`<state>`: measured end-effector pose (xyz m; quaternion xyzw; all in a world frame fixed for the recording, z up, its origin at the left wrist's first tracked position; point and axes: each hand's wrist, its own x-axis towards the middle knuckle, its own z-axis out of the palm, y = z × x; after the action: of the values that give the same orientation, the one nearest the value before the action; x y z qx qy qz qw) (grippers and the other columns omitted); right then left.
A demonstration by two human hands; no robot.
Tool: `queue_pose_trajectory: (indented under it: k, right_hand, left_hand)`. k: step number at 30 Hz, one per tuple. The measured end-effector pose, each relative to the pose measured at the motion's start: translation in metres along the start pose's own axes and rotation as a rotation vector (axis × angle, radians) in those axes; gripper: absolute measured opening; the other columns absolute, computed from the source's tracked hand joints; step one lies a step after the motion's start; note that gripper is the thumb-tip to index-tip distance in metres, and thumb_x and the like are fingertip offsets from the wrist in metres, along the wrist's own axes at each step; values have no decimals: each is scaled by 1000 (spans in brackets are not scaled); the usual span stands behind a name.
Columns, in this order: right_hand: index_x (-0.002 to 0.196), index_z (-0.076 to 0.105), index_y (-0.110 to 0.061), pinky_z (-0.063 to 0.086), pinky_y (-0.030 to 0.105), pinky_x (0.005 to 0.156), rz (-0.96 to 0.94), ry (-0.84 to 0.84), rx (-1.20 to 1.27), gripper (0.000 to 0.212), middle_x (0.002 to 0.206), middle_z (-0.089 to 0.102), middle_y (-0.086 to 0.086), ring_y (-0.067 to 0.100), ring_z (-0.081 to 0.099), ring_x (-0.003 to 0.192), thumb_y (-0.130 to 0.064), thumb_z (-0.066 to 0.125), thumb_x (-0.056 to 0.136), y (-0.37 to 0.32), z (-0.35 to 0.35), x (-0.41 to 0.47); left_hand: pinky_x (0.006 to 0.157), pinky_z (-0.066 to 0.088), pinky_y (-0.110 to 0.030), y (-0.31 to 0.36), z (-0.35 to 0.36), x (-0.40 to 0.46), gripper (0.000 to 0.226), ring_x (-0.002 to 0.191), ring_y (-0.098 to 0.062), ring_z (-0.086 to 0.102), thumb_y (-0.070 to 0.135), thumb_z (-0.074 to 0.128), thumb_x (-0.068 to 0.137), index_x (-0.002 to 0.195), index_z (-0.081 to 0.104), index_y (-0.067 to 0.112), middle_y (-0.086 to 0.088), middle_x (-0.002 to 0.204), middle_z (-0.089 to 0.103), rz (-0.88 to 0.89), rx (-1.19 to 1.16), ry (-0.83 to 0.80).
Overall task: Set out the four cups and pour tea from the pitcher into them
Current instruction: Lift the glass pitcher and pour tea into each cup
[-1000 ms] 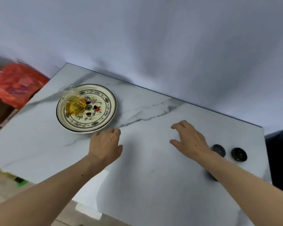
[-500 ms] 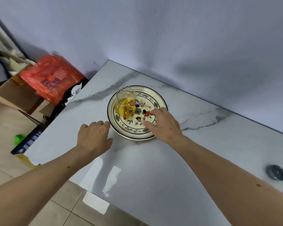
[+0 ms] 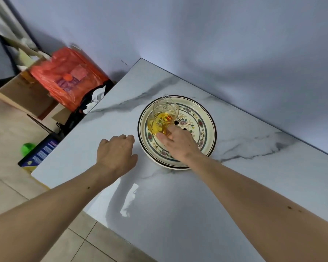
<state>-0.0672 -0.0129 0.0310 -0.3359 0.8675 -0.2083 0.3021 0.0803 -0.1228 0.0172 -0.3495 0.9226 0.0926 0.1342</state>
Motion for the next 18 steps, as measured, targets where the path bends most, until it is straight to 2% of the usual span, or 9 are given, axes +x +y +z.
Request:
queue_pose_trajectory:
  k: [3,5,7,10,11,14,16,18]
  right_hand:
    - [90,60,-18,55,42,82,88,-47,307,25,95,71,8,22,68,88,-40,49,94,2,3,-1]
    - [90,58,-17,57,30,72,196,-97,612,17,98,69,12,20,68,83,-30,50,97,2,6,-4]
    - [92,58,-10,56,24,68,247,-99,804,14,93,61,17,23,62,81,-22,51,98,3,6,-6]
    - [84,59,-10,58,35,82,241,-51,842,17,90,56,19,25,57,81,-17,52,97,10,4,-9]
    - [86,60,-9,58,35,83,237,-38,832,16,90,57,19,25,58,82,-17,52,97,13,2,-11]
    - [103,61,2,58,27,75,208,-11,790,22,89,61,17,24,61,84,-17,51,98,22,-7,-19]
    - [107,62,0,57,26,72,181,15,791,22,89,64,17,23,63,82,-17,53,97,29,-15,-25]
    - [102,63,-6,57,26,70,142,54,796,16,85,66,12,22,64,80,-17,54,96,36,-26,-34]
  left_hand:
    - [88,43,-39,3,-3,4,38,108,-25,60,37,55,88,120,54,17,0,111,64,3,11,-1]
    - [89,43,-39,5,-6,6,38,108,-25,60,37,55,88,120,54,17,0,111,64,8,16,-2]
    - [89,43,-39,6,-9,7,38,108,-26,59,37,56,88,120,54,17,-1,112,64,13,13,3]
    - [90,43,-40,8,-14,9,39,109,-26,59,37,56,88,121,54,17,-1,113,65,21,9,13]
    - [90,43,-40,9,-17,10,39,110,-26,59,37,56,88,121,54,17,-1,113,65,25,6,19]
    - [89,42,-39,16,-25,11,39,109,-27,59,36,57,87,121,55,17,-1,113,65,47,5,38]
    - [89,42,-39,22,-29,10,38,108,-27,60,34,57,86,120,56,17,-1,112,65,66,4,51]
    - [89,42,-39,31,-33,8,37,108,-28,59,32,57,86,120,57,18,-2,112,65,87,10,59]
